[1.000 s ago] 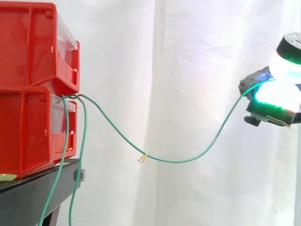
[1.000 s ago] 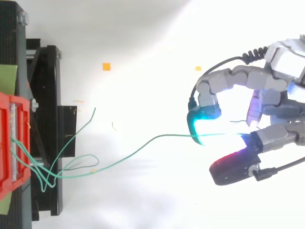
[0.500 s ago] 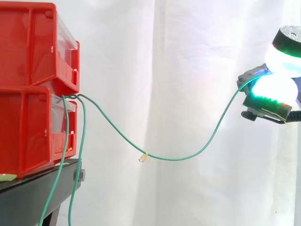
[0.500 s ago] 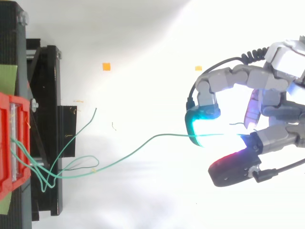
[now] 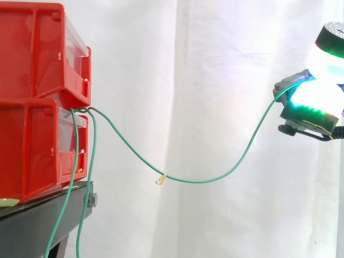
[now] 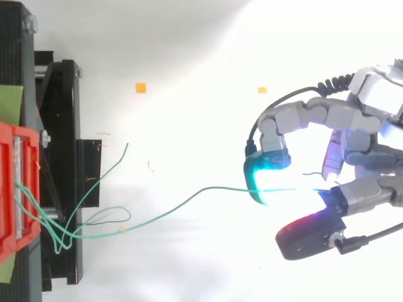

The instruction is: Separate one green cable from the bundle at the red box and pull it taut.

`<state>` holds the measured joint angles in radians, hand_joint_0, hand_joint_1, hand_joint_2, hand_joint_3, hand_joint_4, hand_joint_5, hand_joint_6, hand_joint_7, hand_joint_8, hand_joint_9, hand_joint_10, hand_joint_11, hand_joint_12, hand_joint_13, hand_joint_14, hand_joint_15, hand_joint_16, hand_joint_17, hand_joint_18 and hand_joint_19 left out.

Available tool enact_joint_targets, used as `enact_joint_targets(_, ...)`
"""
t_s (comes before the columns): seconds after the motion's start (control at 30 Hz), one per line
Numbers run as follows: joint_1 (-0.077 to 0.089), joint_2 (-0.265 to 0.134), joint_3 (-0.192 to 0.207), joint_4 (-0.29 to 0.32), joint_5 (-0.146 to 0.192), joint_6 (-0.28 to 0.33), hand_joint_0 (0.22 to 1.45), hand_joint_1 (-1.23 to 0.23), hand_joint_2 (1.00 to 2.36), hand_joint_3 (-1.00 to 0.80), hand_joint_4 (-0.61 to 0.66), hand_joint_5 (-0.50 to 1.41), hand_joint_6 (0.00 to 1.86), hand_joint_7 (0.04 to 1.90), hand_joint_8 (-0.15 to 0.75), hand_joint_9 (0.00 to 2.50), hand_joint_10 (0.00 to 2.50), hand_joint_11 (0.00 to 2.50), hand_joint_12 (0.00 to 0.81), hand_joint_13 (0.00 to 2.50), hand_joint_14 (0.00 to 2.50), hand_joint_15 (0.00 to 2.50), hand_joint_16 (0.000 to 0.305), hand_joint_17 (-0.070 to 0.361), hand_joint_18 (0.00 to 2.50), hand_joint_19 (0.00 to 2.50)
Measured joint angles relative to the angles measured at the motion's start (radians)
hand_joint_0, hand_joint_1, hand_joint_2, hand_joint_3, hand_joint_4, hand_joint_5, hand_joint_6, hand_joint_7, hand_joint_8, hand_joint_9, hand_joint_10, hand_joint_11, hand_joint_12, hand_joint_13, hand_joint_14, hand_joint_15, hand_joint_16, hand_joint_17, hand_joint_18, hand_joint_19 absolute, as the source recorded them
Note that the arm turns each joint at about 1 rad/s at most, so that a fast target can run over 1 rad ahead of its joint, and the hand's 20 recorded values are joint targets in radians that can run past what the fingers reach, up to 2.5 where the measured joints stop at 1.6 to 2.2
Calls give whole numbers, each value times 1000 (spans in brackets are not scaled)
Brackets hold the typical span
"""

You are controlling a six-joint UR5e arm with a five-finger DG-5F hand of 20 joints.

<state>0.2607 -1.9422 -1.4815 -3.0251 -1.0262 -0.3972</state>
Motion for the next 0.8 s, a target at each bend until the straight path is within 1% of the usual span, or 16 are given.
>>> enact_joint_targets(0.03, 0, 0, 0, 0, 0, 1, 611, -664, 1000, -500, 39, 140, 500, 1430, 35, 2498, 2500, 291, 413, 2500, 27, 1503, 48, 109, 1695, 196)
enact_joint_targets(0.2, 0, 0, 0, -4, 0, 3, 595, -641, 1000, -500, 41, 140, 500, 1429, 44, 2496, 2500, 330, 427, 2500, 27, 1502, 49, 109, 1700, 192)
enact_joint_targets(0.43, 0, 0, 0, -19, 0, 3, 533, -586, 1000, -500, 51, 141, 500, 1423, 47, 2500, 2500, 343, 439, 2500, 28, 1483, 51, 114, 1732, 164)
enact_joint_targets(0.8, 1, 0, 0, -23, 0, 4, 504, -582, 1000, -500, 54, 142, 500, 1424, 49, 2500, 2500, 340, 446, 2500, 29, 1479, 52, 118, 1754, 142)
